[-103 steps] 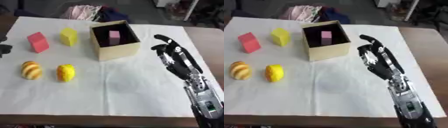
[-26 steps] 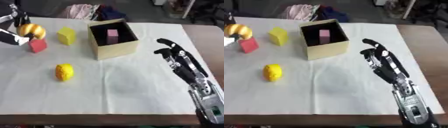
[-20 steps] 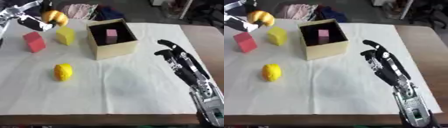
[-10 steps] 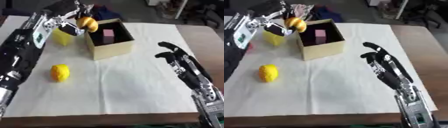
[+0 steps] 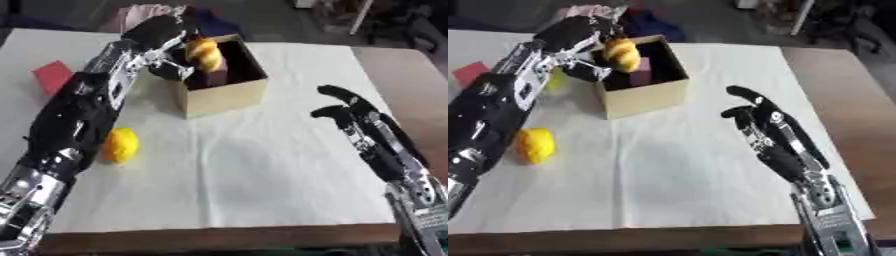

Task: Pick up objects on the table and place them in the box.

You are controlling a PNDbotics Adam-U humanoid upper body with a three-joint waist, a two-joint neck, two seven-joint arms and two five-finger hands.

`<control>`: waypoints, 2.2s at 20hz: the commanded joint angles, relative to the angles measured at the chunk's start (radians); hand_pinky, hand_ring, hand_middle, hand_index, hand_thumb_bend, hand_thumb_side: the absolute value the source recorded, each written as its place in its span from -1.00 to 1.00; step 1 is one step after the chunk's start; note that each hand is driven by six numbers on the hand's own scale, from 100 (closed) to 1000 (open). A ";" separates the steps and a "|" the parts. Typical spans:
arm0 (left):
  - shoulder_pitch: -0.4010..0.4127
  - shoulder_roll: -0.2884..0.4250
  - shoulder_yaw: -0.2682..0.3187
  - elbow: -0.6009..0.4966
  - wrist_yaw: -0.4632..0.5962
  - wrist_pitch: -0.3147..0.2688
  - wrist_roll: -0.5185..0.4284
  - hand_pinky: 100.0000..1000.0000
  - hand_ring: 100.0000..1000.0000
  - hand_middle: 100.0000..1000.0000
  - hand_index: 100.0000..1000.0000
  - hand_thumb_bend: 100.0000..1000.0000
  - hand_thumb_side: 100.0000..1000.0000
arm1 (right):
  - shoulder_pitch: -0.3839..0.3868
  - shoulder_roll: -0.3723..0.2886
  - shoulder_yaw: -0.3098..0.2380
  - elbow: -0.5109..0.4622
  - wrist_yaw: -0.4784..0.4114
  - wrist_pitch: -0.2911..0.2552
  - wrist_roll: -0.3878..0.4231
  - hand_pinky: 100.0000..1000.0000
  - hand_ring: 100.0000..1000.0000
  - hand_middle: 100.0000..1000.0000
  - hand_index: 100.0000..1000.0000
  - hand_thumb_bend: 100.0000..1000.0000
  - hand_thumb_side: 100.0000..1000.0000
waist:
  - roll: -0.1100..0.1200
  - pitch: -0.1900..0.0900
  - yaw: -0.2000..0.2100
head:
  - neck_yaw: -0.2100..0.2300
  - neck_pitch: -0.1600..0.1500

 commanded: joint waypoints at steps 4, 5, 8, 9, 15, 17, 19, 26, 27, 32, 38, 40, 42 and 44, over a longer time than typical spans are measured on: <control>-0.017 0.015 0.018 -0.017 -0.015 0.012 0.021 0.52 0.38 0.59 0.88 -0.45 -0.49 | -0.009 -0.006 -0.006 -0.018 -0.009 -0.002 0.001 0.71 0.43 0.79 0.83 -1.00 0.51 | -0.012 0.000 0.002 | -0.006 0.005; -0.017 0.018 0.020 -0.021 -0.003 0.011 0.021 0.52 0.37 0.60 0.88 -0.60 -0.41 | -0.009 -0.007 -0.006 -0.018 -0.009 -0.002 0.001 0.71 0.43 0.79 0.83 -1.00 0.51 | -0.013 0.000 0.004 | -0.007 0.005; -0.022 0.043 0.011 -0.058 0.069 -0.003 -0.003 0.53 0.37 0.60 0.87 -0.69 -0.54 | -0.007 -0.009 -0.008 -0.017 -0.006 -0.002 0.002 0.71 0.44 0.79 0.83 -1.00 0.52 | -0.012 -0.001 0.010 | -0.015 0.005; -0.025 0.057 0.006 -0.077 0.098 -0.007 -0.028 0.54 0.38 0.60 0.88 -0.89 -0.72 | -0.005 -0.011 -0.009 -0.016 -0.004 -0.002 0.000 0.71 0.44 0.79 0.83 -1.00 0.52 | -0.011 -0.002 0.014 | -0.020 0.005; -0.045 0.201 -0.003 -0.233 0.356 -0.007 -0.263 0.53 0.35 0.56 0.81 -0.90 -0.88 | 0.003 -0.021 -0.020 -0.010 0.000 0.000 -0.010 0.71 0.43 0.79 0.83 -1.00 0.54 | -0.002 -0.006 0.039 | -0.050 0.005; -0.041 0.260 0.001 -0.277 0.397 0.014 -0.314 0.54 0.36 0.56 0.81 -0.82 -0.86 | 0.005 -0.022 -0.022 -0.008 0.000 0.000 -0.013 0.71 0.43 0.79 0.84 -1.00 0.54 | 0.001 -0.007 0.045 | -0.059 0.005; -0.029 0.310 0.011 -0.296 0.408 0.042 -0.344 0.54 0.37 0.58 0.83 -0.81 -0.82 | 0.006 -0.024 -0.026 -0.007 0.002 0.000 -0.015 0.71 0.43 0.79 0.83 -1.00 0.54 | 0.004 -0.008 0.049 | -0.066 0.005; 0.026 0.410 0.056 -0.188 0.336 0.116 -0.419 0.53 0.38 0.59 0.83 -0.69 -0.66 | 0.013 -0.030 -0.034 -0.003 0.005 0.001 -0.021 0.71 0.43 0.79 0.83 -1.00 0.55 | 0.013 -0.013 0.062 | -0.081 0.005; 0.030 0.414 0.061 -0.159 0.318 0.116 -0.429 0.52 0.37 0.58 0.82 -0.70 -0.54 | 0.013 -0.031 -0.034 -0.002 0.005 0.001 -0.021 0.71 0.43 0.79 0.83 -1.00 0.55 | 0.013 -0.014 0.063 | -0.081 0.005; 0.035 0.420 0.086 -0.030 0.216 0.110 -0.464 0.53 0.40 0.62 0.83 -0.58 -0.24 | 0.014 -0.031 -0.036 0.000 0.005 0.001 -0.022 0.71 0.43 0.79 0.84 -1.00 0.55 | 0.013 -0.016 0.065 | -0.085 0.004; 0.025 0.405 0.113 0.075 0.103 0.115 -0.443 0.53 0.42 0.63 0.84 -0.50 -0.08 | 0.015 -0.030 -0.036 0.000 0.002 0.001 -0.020 0.72 0.43 0.79 0.84 -1.00 0.55 | 0.013 -0.015 0.064 | -0.085 0.001; 0.024 0.403 0.117 0.091 0.083 0.112 -0.439 0.52 0.41 0.63 0.84 -0.48 -0.04 | 0.015 -0.029 -0.036 0.001 0.002 0.001 -0.020 0.72 0.43 0.79 0.84 -1.00 0.56 | 0.013 -0.015 0.063 | -0.083 0.003; 0.024 0.402 0.118 0.104 0.068 0.111 -0.438 0.52 0.41 0.63 0.84 -0.45 -0.03 | 0.014 -0.028 -0.036 0.000 0.002 0.001 -0.020 0.72 0.43 0.79 0.84 -1.00 0.55 | 0.014 -0.014 0.063 | -0.082 0.005; 0.026 0.401 0.121 0.113 0.054 0.112 -0.436 0.52 0.41 0.64 0.84 -0.42 -0.01 | 0.014 -0.028 -0.036 0.000 0.002 0.001 -0.019 0.72 0.43 0.79 0.84 -1.00 0.56 | 0.014 -0.013 0.062 | -0.080 0.005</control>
